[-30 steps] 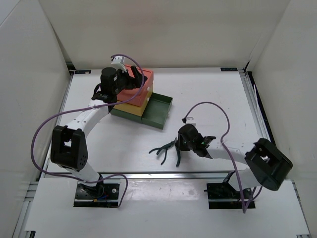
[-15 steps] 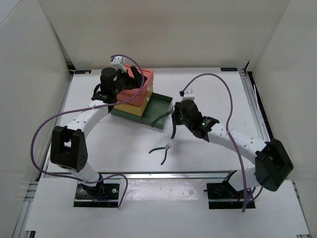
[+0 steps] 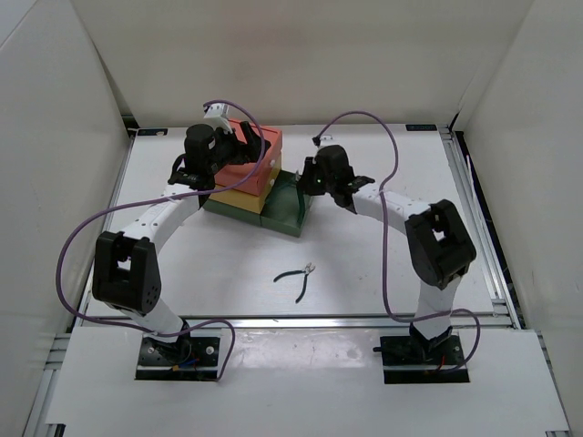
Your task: Sort the tools into containers
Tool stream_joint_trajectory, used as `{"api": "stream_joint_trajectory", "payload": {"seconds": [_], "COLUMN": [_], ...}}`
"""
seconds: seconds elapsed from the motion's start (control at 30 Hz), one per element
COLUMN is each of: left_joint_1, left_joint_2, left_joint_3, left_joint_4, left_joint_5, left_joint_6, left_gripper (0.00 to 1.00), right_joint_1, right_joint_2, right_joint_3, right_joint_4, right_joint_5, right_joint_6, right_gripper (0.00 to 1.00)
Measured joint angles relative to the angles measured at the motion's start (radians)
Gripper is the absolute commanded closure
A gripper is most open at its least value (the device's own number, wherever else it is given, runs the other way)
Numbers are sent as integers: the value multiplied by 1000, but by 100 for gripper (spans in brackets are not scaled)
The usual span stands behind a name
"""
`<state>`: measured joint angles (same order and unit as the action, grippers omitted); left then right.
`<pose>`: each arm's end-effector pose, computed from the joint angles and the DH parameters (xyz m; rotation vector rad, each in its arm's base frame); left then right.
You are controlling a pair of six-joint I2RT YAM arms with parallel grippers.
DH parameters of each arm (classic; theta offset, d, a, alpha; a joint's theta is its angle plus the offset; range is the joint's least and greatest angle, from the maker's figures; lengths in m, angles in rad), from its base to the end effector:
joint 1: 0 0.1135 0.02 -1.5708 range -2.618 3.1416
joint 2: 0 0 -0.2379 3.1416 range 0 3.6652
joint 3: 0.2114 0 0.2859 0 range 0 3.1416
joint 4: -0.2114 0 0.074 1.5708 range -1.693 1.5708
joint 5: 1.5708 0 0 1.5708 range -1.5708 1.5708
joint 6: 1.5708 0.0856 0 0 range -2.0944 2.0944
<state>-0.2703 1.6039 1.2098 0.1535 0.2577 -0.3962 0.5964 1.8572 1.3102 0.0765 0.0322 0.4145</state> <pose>0.4387 -0.1442 0.2620 0.0713 1.8589 -0.7014 0.4147 0.2782 0.1752 -0.1696 2.0875 0.5924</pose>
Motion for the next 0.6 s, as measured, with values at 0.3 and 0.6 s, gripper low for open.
{"api": "stream_joint_trajectory", "payload": {"seconds": [0.3,0.6], "left_joint_1": [0,0], "left_joint_2": [0,0], "left_joint_3": [-1,-2], "left_joint_4": [1,2], "left_joint_5": [0,0], "left_joint_6": [0,0], "left_gripper": [1,1], "right_joint_1": [-40,-40], "right_joint_2": [34,-185], "right_joint_3": [0,-6], "right_joint_4": [68,89], "right_joint_5": [-110,-71], "right_joint_6": [27,-4], "right_gripper": [28,33]}}
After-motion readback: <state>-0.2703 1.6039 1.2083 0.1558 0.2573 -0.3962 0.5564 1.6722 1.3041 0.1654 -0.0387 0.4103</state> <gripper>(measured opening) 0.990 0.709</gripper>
